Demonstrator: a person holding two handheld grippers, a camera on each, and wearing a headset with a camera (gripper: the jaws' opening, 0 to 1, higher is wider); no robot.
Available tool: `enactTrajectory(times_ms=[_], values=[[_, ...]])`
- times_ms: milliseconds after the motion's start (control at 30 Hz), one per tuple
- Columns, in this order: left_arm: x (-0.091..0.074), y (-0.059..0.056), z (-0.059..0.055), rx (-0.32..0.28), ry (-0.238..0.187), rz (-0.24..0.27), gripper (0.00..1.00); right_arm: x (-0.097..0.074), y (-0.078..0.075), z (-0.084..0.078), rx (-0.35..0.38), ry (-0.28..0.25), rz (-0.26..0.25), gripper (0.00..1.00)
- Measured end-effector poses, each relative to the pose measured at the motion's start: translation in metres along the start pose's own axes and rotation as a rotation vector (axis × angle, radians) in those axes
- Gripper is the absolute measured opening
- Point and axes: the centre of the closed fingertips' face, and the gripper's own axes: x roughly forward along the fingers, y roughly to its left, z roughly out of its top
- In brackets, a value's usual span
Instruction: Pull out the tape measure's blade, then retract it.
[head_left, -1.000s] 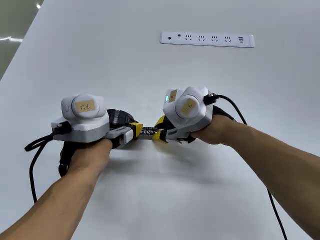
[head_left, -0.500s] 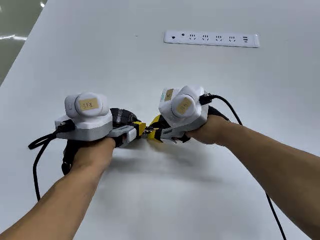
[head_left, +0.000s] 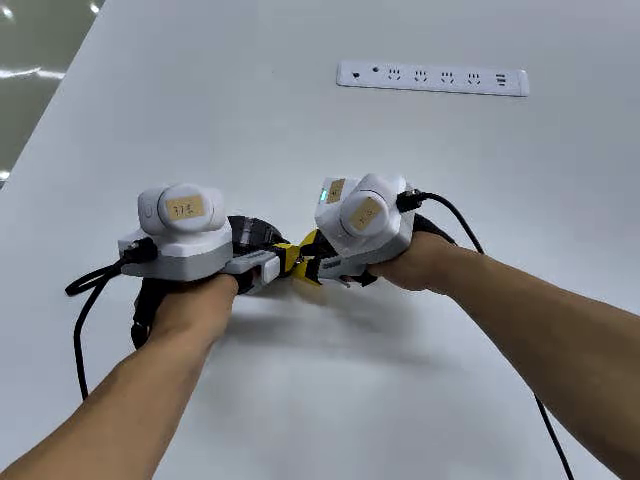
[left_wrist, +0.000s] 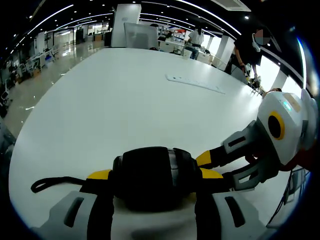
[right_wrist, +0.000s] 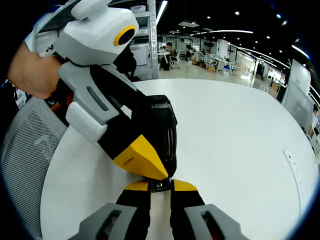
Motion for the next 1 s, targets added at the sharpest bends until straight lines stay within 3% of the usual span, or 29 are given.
enactTrajectory(times_ms=[633, 1000], values=[[0.0015, -0.0023, 0.0, -0.01, 0.014, -0.022, 0.64, -0.0004, -0.0007, -0.002, -0.041, 0.022, 0.004, 0.12], [0.0017, -0.003, -0.0004, 0.007, 0.019, -0.031, 0.65, -0.0089, -0.0035, -0.0063, -0.041, 0.03, -0.014, 0.15]])
